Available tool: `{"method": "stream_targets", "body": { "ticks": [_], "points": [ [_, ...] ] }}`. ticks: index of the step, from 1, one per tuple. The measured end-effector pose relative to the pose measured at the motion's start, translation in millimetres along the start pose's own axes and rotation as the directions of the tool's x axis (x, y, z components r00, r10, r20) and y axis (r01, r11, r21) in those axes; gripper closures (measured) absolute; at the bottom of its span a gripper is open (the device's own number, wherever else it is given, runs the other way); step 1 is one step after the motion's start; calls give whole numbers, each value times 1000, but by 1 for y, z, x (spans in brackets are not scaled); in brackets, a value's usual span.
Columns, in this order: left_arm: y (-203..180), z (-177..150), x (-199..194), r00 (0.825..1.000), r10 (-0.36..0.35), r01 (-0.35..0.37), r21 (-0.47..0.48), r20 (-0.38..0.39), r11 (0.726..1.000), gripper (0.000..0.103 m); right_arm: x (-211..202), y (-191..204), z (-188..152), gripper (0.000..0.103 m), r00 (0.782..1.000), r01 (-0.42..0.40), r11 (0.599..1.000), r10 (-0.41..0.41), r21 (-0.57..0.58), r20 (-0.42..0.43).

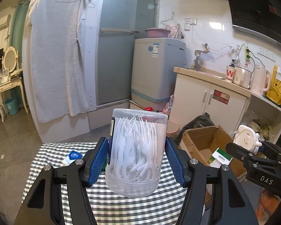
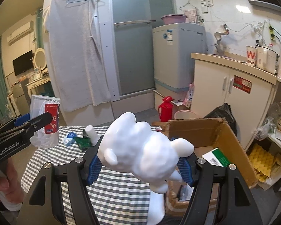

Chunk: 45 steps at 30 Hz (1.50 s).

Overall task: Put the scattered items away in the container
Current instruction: 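Lift the floss-pick jar and plush toy and carry them toward the cardboard box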

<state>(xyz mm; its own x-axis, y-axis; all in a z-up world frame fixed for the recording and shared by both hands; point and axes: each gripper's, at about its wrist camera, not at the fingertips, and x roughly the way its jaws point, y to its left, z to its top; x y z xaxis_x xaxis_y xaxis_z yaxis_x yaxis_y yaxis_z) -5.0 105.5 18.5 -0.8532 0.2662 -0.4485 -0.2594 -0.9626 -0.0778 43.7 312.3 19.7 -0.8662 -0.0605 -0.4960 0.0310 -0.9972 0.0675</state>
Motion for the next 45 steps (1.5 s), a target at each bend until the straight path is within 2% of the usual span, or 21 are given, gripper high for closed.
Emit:
{"method": "stream_targets", "body": {
  "ticks": [13,30,45],
  "points": [
    [-48,9,28,994,-107,108,51,-29,993,39,-6,-50,2,35,996,91,994,-91,60,4],
    [-91,9,71,984,-161,167,87,-70,982,39,12,-101,-1,35,989,144,984,-144,106,-8],
    [-145,5,114,964,-233,249,123,-132,961,39,33,-160,-17,35,976,212,964,-202,158,-78]
  ]
}}
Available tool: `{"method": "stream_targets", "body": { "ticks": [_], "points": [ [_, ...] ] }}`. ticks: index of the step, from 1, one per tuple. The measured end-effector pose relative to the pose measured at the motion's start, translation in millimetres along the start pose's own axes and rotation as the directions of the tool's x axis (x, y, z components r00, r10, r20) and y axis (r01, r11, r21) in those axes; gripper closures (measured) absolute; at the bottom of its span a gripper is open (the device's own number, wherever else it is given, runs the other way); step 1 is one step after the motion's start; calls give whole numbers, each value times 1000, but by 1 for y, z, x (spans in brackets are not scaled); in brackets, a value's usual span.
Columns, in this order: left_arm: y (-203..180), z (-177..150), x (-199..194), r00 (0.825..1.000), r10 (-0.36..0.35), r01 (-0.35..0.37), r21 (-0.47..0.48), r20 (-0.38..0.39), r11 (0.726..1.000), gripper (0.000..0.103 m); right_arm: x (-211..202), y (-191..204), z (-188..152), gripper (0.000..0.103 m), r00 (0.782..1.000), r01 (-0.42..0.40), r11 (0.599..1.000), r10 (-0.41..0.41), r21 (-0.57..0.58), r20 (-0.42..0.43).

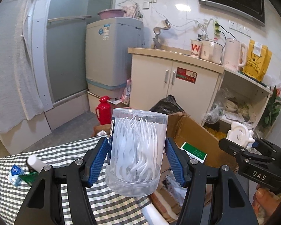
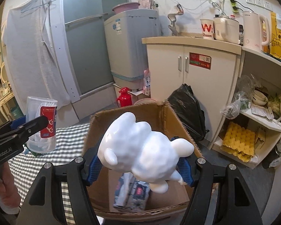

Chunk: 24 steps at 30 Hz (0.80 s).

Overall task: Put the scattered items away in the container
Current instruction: 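Lift the floss-pick jar and plush toy and carry them toward the cardboard box, then lower the floss-pick jar into the cardboard box with the left tool while the right tool releases the plush toy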

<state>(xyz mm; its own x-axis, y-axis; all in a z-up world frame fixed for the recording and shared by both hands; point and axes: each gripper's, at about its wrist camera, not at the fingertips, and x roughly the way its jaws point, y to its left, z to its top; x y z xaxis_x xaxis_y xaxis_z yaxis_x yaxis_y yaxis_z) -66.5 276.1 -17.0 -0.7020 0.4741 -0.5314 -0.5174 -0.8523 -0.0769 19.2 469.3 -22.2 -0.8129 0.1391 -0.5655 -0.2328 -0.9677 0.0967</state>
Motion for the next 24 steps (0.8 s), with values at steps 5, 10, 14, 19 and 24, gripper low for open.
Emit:
{"method": "stream_targets", "body": {
  "ticks": [5,10,14,19,24],
  "points": [
    [-16,3,15,999,-33,33,17,-12,999,39,9,-13,-1,35,1000,17,1000,-17,4,-22],
    [-31,5,29,998,-66,67,33,-25,997,39,18,-19,-4,35,999,26,1000,-26,-8,-48],
    [-41,6,40,995,-89,91,45,-38,995,39,26,-22,-7,35,997,27,1000,-28,-10,-69],
    [-49,6,56,992,-108,111,50,-63,993,39,37,-24,-11,35,995,21,1000,-22,-16,-101],
    [-54,5,69,988,-128,134,63,-89,989,39,49,-24,-13,35,990,9,999,-14,-35,-140]
  ]
}}
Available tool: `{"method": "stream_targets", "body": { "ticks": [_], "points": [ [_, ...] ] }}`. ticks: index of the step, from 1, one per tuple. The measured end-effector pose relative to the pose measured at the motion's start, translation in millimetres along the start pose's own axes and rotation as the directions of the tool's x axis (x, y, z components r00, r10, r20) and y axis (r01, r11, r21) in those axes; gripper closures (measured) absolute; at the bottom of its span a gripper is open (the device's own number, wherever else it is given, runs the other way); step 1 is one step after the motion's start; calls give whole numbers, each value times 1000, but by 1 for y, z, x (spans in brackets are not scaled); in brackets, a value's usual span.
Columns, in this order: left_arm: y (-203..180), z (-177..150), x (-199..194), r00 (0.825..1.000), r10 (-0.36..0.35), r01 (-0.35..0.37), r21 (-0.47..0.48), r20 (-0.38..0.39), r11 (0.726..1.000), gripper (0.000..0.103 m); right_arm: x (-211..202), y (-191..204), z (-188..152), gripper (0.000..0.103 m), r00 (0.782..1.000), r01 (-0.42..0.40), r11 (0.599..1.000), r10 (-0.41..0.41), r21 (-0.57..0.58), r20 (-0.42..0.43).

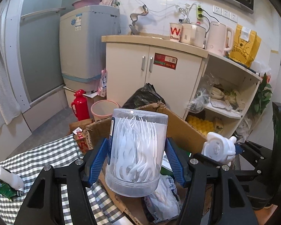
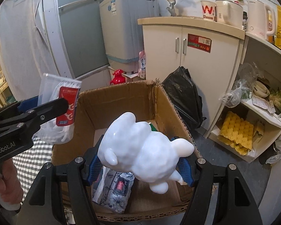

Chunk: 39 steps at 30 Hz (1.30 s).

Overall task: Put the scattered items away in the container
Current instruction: 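Lower the floss-pick jar into the cardboard box with the left tool while the right tool releases the plush toy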

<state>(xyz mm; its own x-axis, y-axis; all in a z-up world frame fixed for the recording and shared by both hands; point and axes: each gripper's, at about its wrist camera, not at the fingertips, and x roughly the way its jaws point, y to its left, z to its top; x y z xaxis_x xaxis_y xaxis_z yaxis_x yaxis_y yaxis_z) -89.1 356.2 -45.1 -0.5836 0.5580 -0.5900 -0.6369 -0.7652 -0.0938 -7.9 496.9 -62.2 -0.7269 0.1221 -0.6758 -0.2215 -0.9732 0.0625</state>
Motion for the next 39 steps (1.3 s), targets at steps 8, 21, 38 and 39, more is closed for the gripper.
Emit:
{"method": "stream_targets", "body": {
  "ticks": [8,21,38,39],
  "points": [
    [-7,2,26,997,-38,40,33,-72,999,39,16,4,-3,35,998,-25,999,23,-36,-64],
    [-19,-1,62,975,-72,92,85,-212,992,39,52,9,-18,35,972,-83,995,70,-47,-225],
    [-20,-14,108,906,-76,113,65,-417,991,39,77,11,-36,35,920,-100,992,63,-76,-386],
    [-20,-15,108,906,-78,114,63,-417,992,39,77,11,-36,35,920,-98,992,61,-77,-388]
  ]
}}
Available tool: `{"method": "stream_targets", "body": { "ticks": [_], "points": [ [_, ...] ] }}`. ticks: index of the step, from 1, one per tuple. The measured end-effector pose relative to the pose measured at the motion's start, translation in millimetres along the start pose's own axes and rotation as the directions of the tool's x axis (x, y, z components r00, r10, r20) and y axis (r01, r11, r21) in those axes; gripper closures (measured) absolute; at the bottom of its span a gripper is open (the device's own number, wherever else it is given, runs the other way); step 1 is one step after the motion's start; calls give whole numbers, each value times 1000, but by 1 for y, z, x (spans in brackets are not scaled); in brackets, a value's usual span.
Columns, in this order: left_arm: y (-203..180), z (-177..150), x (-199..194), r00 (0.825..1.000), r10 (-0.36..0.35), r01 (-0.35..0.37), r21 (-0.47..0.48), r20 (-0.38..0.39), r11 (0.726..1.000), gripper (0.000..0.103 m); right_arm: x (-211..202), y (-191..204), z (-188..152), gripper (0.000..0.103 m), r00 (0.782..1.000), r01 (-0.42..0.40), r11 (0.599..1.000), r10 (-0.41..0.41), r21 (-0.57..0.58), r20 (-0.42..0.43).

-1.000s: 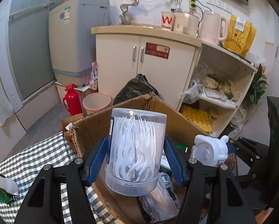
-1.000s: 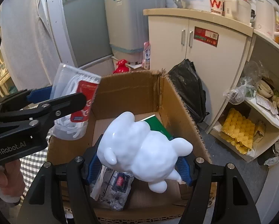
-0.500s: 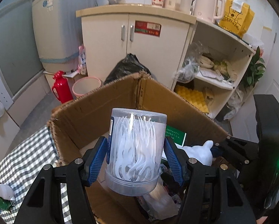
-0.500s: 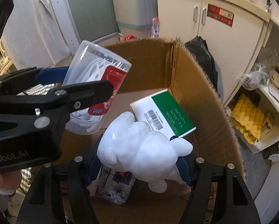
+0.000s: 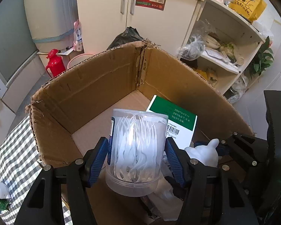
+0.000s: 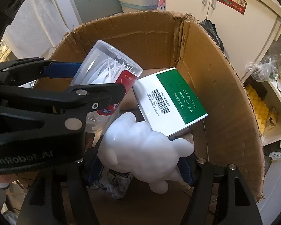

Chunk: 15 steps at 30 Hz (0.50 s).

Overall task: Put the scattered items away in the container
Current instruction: 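Lower the floss-pick jar into the cardboard box with the left tool while the right tool releases the plush toy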

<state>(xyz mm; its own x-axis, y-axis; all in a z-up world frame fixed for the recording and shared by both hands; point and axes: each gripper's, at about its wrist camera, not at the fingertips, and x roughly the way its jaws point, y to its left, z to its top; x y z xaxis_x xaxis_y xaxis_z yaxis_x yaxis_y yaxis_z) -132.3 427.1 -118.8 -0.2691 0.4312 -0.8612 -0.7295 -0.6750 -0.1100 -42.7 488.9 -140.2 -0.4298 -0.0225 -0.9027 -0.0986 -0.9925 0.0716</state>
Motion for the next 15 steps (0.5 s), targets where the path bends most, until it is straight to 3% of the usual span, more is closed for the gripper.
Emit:
{"method": "stream_targets", "body": {
  "ticks": [5,9,15],
  "points": [
    [1,-1,-2,1000,5,-5,-3,4,1000,39,-2,1,-5,35,1000,12,1000,-12,3,8],
    [2,0,-6,1000,11,-11,-11,18,1000,32,-10,5,-6,21,999,28,1000,-28,6,30],
    [2,1,-24,998,24,-23,-16,61,1000,31,-27,16,-1,21,996,26,1000,-25,-4,86]
  ]
}}
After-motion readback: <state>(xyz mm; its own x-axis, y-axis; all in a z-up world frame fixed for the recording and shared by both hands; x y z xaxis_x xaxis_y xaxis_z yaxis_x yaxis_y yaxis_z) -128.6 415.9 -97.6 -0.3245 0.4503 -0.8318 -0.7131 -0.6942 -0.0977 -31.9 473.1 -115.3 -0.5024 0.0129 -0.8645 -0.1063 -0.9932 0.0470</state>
